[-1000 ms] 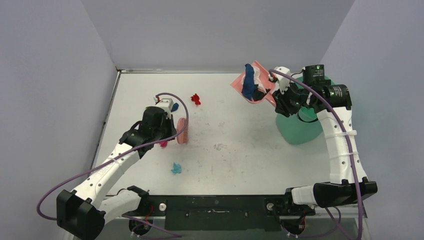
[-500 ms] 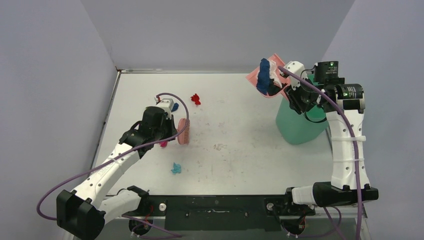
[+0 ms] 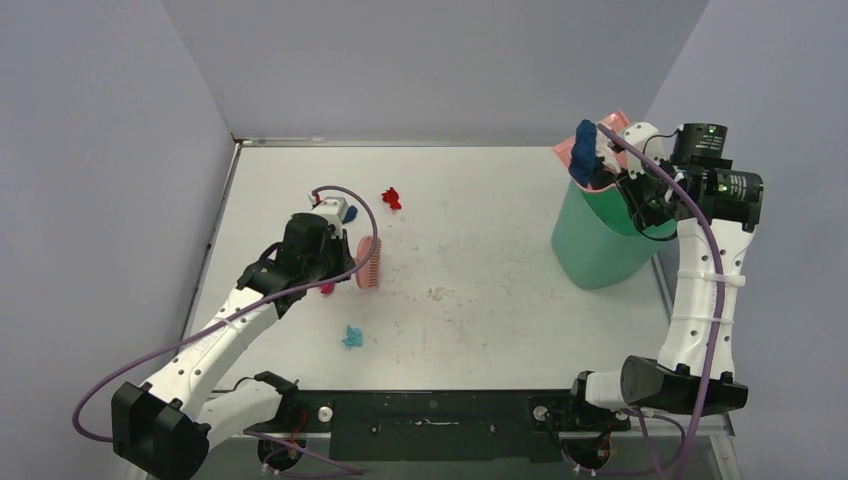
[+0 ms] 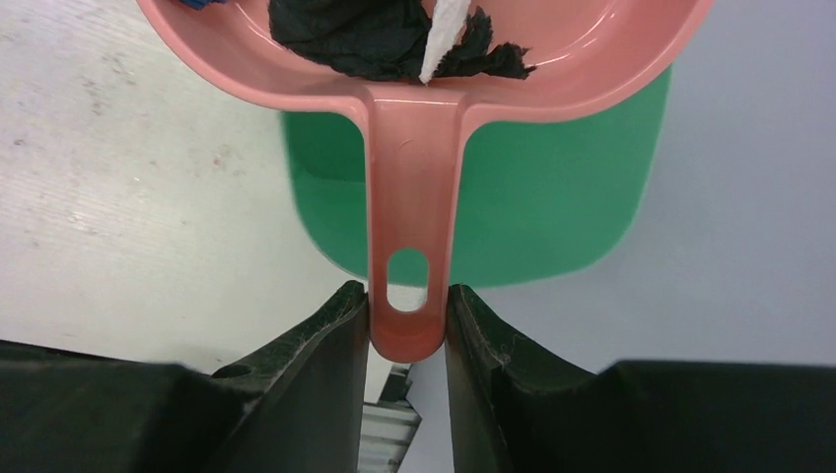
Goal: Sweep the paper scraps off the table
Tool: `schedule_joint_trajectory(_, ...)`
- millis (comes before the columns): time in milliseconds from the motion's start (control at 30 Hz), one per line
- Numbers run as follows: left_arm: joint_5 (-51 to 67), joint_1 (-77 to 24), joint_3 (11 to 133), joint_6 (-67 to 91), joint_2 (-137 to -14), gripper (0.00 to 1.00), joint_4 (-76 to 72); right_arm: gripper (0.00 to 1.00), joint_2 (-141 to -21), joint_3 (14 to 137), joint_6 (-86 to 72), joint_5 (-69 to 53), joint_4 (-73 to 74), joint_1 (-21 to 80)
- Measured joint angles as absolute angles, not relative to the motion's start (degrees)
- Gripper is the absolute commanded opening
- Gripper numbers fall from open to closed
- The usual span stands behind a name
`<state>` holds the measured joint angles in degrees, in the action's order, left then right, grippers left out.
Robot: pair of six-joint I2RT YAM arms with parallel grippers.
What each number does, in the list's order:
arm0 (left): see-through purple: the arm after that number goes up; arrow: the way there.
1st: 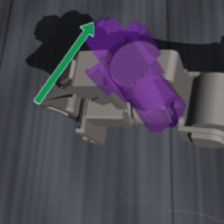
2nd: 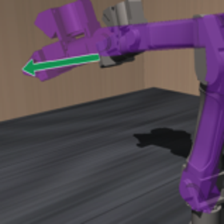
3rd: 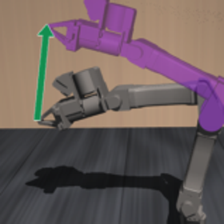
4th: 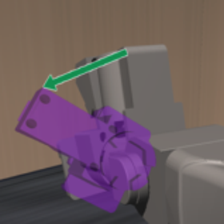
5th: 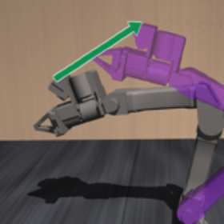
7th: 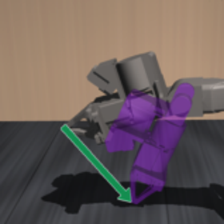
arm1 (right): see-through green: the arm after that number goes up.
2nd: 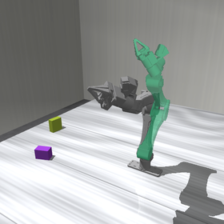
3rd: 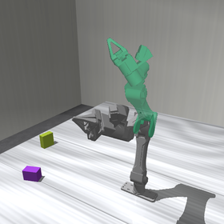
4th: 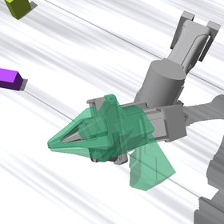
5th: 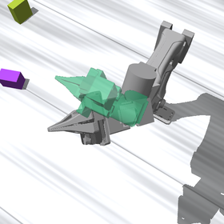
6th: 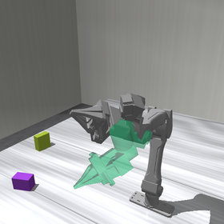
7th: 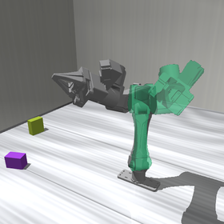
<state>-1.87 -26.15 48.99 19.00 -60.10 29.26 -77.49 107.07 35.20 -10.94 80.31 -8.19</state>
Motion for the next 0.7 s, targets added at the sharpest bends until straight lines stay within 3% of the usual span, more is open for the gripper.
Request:
schedule_joint_trajectory(300,-1.6,-26.2,49.0,19.0,-60.0,0.0,29.2,0.05,-79.7,107.6,43.2,-10.2,80.6,-19.8)
schedule_joint_trajectory(700,-1.5,-26.2,49.0,18.9,-59.9,0.0,29.3,0.05,-85.3,112.6,57.0,-0.2,80.8,-23.7)
